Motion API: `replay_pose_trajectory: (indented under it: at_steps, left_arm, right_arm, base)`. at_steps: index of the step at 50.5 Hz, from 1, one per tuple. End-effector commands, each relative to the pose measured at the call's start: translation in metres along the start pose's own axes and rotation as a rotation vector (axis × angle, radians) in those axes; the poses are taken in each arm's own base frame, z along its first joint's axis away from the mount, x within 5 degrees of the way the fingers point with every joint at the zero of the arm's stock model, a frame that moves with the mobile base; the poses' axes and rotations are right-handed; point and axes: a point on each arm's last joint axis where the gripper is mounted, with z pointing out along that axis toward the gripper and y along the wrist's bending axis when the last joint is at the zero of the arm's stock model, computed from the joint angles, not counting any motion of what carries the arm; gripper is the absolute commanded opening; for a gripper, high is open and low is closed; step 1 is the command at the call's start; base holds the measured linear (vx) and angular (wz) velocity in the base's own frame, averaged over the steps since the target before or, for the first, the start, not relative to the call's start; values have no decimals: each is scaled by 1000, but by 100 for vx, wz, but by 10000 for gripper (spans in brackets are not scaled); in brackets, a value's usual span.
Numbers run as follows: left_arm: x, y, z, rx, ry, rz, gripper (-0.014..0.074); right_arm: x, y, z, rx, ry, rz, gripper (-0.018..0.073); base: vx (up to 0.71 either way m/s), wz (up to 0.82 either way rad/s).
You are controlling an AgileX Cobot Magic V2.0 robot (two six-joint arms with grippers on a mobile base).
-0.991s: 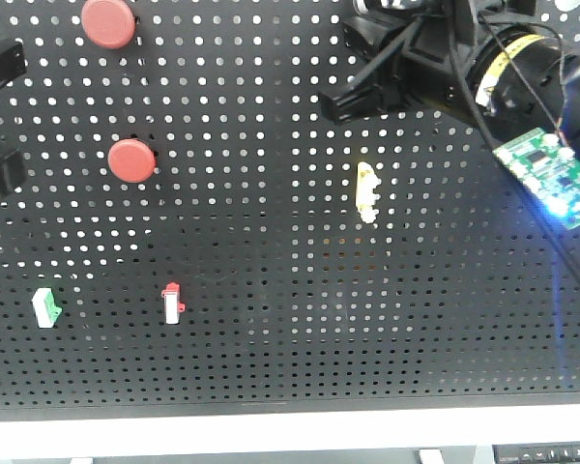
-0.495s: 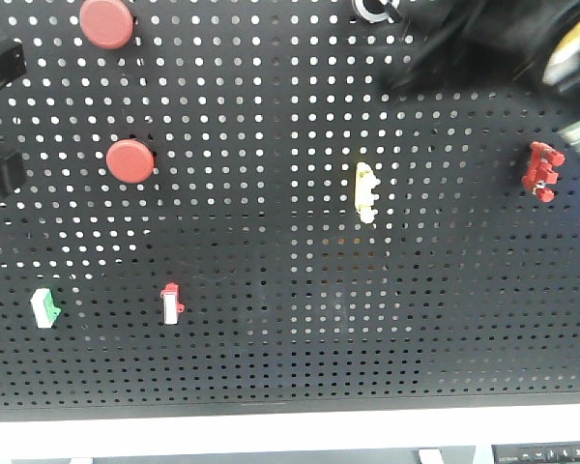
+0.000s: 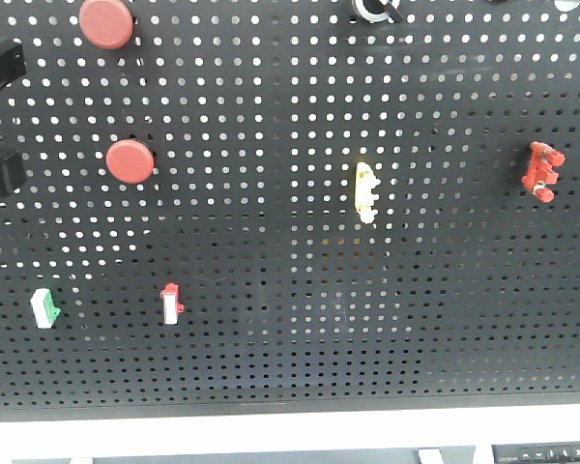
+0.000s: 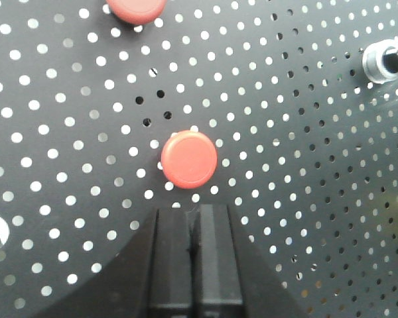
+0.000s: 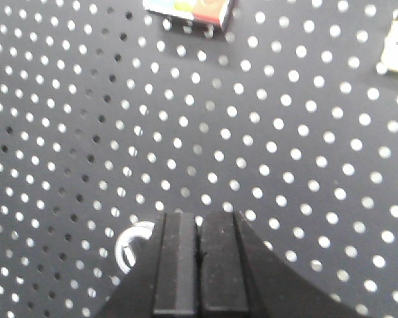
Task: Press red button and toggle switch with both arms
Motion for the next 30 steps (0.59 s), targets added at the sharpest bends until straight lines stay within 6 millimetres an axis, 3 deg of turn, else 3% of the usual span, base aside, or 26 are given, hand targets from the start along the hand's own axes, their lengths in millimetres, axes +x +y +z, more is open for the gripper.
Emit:
replay_pose_trajectory:
  at_steps: [1,21,27,30]
  left_arm:
    - [-18,3,-6,2,-101,-19,2]
    - [-18,3,-6,1,-100,-14,2]
    - [-9,2,-8,-3,-52,45,2]
    - [-1,4,-19,-25,8,104,2]
  right_arm:
    - [-20,-6,-9,13,-107,-10,-3]
    - [-20,-6,-9,13,-107,-10,-3]
    - [-20,-6,-9,13,-107,-10,-3]
    - [-20,-6,-9,13,-107,-10,-3]
  base:
    - [0,0]
    - [0,0]
    - [0,0]
    - [0,0]
